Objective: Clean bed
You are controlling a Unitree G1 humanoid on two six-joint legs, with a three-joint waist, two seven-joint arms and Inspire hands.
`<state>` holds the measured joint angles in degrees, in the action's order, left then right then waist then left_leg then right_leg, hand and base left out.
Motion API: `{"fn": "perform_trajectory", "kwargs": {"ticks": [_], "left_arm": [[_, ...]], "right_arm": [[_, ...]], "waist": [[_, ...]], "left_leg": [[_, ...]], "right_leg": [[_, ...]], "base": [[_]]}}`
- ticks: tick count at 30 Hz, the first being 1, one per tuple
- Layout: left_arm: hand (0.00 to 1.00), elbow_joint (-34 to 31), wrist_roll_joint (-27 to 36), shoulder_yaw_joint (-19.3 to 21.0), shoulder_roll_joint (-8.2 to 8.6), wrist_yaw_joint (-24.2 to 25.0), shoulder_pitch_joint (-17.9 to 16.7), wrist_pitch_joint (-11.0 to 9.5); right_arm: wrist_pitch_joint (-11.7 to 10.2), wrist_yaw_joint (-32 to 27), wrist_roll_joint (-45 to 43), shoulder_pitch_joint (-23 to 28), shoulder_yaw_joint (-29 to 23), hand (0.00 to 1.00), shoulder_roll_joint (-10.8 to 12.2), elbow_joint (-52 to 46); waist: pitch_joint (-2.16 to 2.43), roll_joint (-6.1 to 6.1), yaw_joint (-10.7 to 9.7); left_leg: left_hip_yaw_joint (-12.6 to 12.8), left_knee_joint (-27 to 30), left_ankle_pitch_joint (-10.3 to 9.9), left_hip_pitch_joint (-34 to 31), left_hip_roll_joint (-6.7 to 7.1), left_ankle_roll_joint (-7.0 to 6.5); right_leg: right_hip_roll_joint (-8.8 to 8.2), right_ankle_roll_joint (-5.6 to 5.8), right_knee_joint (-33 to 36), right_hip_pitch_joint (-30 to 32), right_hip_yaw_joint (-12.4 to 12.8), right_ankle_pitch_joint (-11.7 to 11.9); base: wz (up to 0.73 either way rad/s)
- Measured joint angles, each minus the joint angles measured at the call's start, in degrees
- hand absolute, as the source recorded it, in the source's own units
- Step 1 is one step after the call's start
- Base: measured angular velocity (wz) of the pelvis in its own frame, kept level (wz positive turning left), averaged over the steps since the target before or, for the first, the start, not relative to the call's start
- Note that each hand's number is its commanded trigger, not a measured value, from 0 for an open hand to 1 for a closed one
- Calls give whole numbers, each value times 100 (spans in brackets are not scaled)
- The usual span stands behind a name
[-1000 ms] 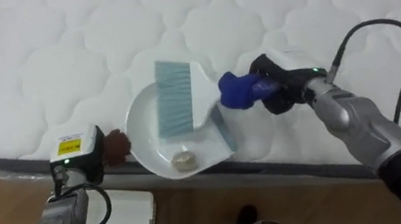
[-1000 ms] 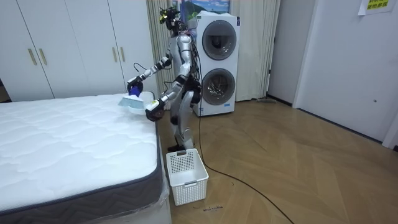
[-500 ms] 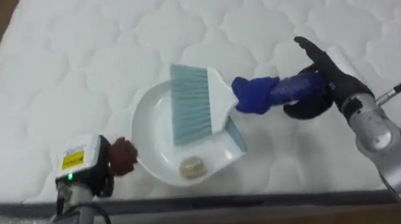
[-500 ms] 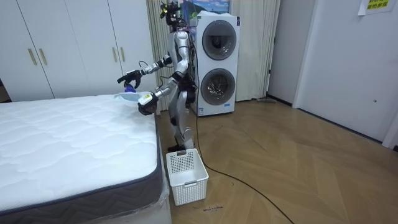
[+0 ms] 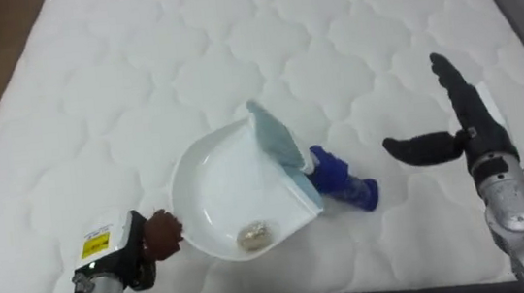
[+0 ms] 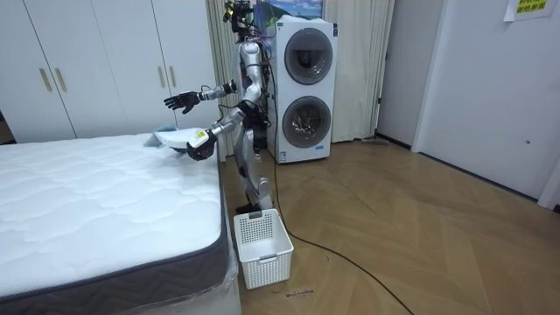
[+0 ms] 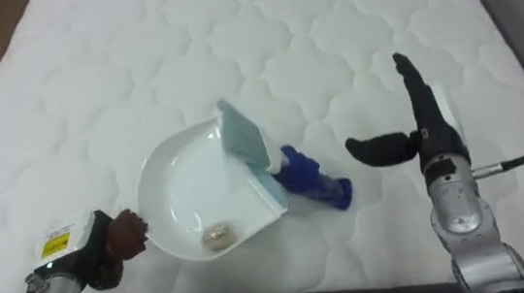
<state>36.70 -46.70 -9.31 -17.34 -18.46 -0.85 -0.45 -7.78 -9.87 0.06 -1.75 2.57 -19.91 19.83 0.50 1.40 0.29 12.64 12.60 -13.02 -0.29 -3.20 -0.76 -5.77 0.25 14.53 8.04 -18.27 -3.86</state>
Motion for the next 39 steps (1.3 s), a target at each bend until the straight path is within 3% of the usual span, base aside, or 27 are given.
{"fn": "perform_trajectory", "kwargs": {"ticks": [6,10,14,16,20,23,26,30,33,35,37,39], "left_arm": [[100,-630,216,267,42,227,-466,11],[100,-997,229,274,52,406,-687,9],[100,-1365,307,303,59,447,-898,3],[100,-1371,635,308,78,553,-922,-46],[100,-1414,673,355,95,650,-993,-171],[100,-1420,673,385,97,676,-964,-208],[100,-1421,673,544,118,676,-950,-220],[100,-1439,726,737,170,671,-957,-204],[100,-1440,750,765,325,662,-992,-203],[100,-1444,786,768,384,652,-1034,-211],[100,-1443,834,770,444,652,-1050,-208],[100,-1443,863,791,518,652,-1041,-206]], "right_arm": [[16,0,118,293,-32,0,186,-126],[16,-42,120,314,-32,0,264,-135],[17,-148,237,315,-23,0,277,-144],[17,-210,212,316,-18,0,353,-160],[17,-365,194,516,-20,0,409,-460],[11,-386,192,540,-38,0,409,-510],[14,-381,194,541,-42,0,416,-510],[14,-414,199,538,-45,0,407,-595],[13,-503,193,439,-15,0,407,-642],[11,-619,201,356,13,0,408,-692],[-3,-820,188,242,44,0,408,-732],[-3,-956,132,177,44,0,412,-732]], "waist": [[-15,-100,13],[-16,-362,8],[-12,-479,67],[-24,-452,8],[-68,-349,-38],[-53,-303,-51],[-70,-278,-7],[-71,-167,152],[-73,-138,447],[-72,-128,518],[-72,-110,545],[-74,-99,547]], "left_leg": [[-8,-62,-2,188,5,-4],[-59,-153,-3,330,13,-5],[-83,-188,-1,398,57,0],[-229,-179,2,410,99,-1],[-561,-82,-1,382,154,-2],[-874,14,0,269,202,-2],[-1178,60,15,142,240,17],[-1604,101,59,-20,285,79],[-1773,95,152,-73,277,113],[-1861,104,168,-163,265,139],[-2058,204,205,-385,283,179],[-1996,323,216,-548,293,187]], "right_leg": [[25,49,-102,-223,26,14],[31,80,-106,-363,62,6],[16,83,-68,-404,77,-46],[-38,115,34,-475,86,-152],[-44,161,23,-655,91,-272],[-42,197,10,-742,142,-372],[-39,203,-14,-796,97,-458],[-15,189,-7,-812,100,-610],[6,184,-8,-835,87,-614],[27,178,-16,-841,40,-631],[32,174,11,-836,-124,-672],[8,171,30,-904,-351,-741]], "base": [[0],[6],[4],[34],[46],[58],[54],[52],[32],[50],[81],[106]]}}
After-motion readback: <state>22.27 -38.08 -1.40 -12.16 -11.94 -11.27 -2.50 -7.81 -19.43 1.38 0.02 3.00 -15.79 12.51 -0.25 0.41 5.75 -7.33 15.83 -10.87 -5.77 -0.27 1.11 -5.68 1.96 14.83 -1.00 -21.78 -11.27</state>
